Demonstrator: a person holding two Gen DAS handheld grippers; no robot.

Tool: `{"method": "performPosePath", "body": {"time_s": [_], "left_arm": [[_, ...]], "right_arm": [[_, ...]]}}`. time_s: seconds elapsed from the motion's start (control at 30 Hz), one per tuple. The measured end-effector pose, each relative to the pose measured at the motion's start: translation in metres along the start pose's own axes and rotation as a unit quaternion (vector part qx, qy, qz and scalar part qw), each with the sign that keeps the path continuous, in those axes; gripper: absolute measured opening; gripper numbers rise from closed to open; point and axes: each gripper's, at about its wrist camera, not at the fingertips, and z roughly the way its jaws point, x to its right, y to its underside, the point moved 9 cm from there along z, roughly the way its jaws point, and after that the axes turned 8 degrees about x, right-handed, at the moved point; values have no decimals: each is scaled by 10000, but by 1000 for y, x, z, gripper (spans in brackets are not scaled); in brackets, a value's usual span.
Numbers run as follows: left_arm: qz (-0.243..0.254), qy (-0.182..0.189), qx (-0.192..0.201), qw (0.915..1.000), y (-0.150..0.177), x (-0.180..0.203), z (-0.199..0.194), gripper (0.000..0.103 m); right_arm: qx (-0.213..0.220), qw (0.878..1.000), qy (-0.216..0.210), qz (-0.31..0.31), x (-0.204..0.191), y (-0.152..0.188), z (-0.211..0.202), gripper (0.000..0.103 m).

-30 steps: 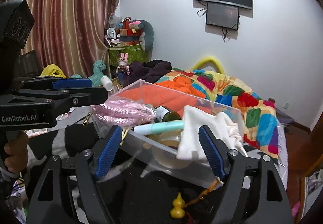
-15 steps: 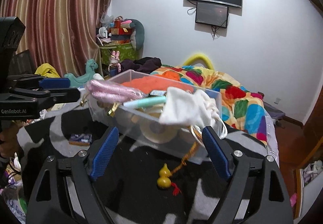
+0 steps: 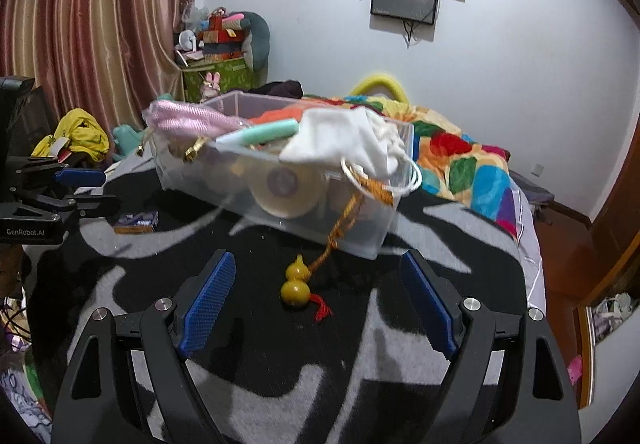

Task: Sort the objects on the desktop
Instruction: 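Grasp the blue Max card box with the left tool while the right tool grasps the yellow gourd pendant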

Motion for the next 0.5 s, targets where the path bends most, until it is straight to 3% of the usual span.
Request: {"method": "performPosePath", "body": {"time_s": [0.5], "left_arm": [[-60, 264, -550, 9981, 17, 8, 39, 58]], "right_arm": [[-579, 9978, -22, 328, 9, 24, 39, 82]]}}
